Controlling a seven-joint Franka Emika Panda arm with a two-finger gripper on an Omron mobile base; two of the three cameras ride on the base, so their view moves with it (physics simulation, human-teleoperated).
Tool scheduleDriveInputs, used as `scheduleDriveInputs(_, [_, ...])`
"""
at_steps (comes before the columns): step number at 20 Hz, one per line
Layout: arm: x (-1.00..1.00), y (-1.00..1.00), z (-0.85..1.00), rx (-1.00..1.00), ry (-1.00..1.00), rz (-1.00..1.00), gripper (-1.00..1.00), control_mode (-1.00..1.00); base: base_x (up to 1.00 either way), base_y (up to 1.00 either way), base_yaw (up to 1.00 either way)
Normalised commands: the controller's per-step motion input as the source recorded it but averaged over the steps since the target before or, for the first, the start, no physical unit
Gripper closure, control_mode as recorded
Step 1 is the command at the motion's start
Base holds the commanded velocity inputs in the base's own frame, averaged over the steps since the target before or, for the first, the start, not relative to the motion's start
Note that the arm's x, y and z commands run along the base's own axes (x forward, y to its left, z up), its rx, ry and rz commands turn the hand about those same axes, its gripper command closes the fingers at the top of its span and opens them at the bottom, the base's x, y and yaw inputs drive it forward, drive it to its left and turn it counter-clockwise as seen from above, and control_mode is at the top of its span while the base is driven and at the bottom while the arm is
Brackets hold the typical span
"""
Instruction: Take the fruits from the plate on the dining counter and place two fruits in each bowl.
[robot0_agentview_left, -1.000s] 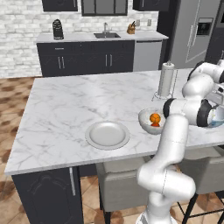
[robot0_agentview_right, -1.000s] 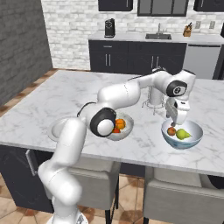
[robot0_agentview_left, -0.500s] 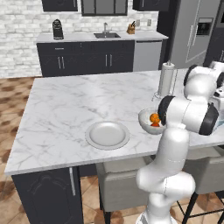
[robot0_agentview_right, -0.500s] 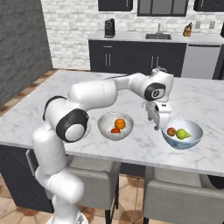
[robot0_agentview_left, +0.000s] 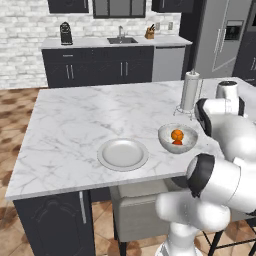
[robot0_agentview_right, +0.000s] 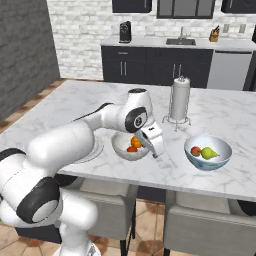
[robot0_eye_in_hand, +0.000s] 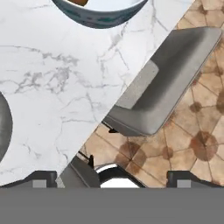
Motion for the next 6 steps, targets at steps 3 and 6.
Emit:
scheduleDriveInputs(3, [-0.56, 0.45, 0.42, -0.02, 0.01, 0.30, -1.00, -1.00, 0.00, 0.00, 0.00])
scheduleDriveInputs(6, [-0.57, 0.32, 0.52, 0.02, 0.03, 0.32, -1.00, -1.00, 0.00, 0.00, 0.00])
